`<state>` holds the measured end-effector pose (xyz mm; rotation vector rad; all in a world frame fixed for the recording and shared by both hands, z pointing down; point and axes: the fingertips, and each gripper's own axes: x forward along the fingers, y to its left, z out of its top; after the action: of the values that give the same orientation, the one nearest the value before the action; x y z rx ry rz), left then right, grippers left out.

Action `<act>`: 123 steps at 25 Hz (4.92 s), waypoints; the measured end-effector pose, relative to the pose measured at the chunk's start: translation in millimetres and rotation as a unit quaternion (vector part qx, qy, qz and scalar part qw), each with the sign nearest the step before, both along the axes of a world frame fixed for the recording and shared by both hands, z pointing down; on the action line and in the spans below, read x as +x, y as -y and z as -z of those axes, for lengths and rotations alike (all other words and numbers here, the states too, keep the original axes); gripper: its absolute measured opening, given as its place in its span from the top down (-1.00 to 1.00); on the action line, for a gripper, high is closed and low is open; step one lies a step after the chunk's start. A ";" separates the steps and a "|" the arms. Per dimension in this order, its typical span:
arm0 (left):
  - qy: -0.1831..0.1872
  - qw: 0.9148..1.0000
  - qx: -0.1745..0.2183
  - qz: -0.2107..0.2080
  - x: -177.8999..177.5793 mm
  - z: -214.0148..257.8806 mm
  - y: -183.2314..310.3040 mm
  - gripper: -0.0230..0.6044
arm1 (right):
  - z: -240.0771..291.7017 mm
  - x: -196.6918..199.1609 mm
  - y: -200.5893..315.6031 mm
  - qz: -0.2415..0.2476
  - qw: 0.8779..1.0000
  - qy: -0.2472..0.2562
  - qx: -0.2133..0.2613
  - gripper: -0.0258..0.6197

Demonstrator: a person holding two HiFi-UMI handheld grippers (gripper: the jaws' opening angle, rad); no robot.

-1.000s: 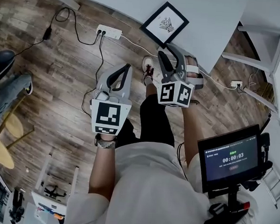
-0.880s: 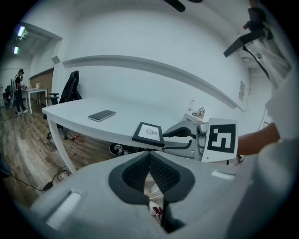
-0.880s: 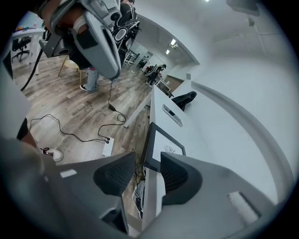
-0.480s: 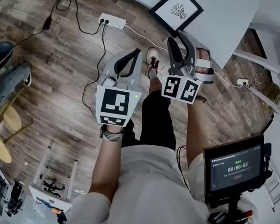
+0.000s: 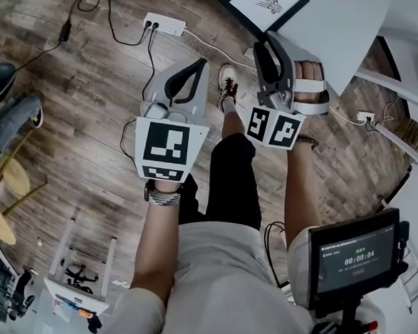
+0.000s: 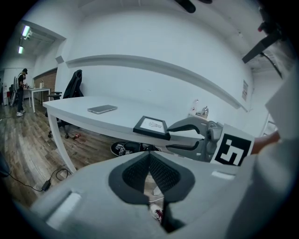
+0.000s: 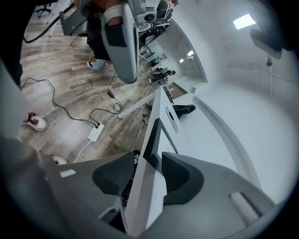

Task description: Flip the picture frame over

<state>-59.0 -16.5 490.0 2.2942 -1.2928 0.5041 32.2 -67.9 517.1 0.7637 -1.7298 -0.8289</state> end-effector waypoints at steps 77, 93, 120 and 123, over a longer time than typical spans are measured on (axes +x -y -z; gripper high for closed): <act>-0.004 0.997 0.061 -0.053 90.6 107.7 139.8 0.92 | 165.4 105.4 125.6 -0.214 0.747 0.588 -0.223 0.71; -0.012 0.998 0.040 -0.057 116.5 66.6 149.9 0.92 | 108.9 147.6 149.7 -0.236 0.711 0.612 -0.254 0.64; -0.007 0.997 0.024 -0.067 123.3 53.1 132.4 0.92 | 51.8 161.7 114.7 -0.314 0.712 0.561 -0.282 0.81; -0.007 0.997 0.025 -0.069 125.9 52.5 132.3 0.92 | 53.0 164.8 113.3 -0.317 0.715 0.559 -0.275 0.81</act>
<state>66.9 -148.8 437.5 2.4358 -1.1572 0.5056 197.0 -181.2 464.1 1.4464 -2.2694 0.8314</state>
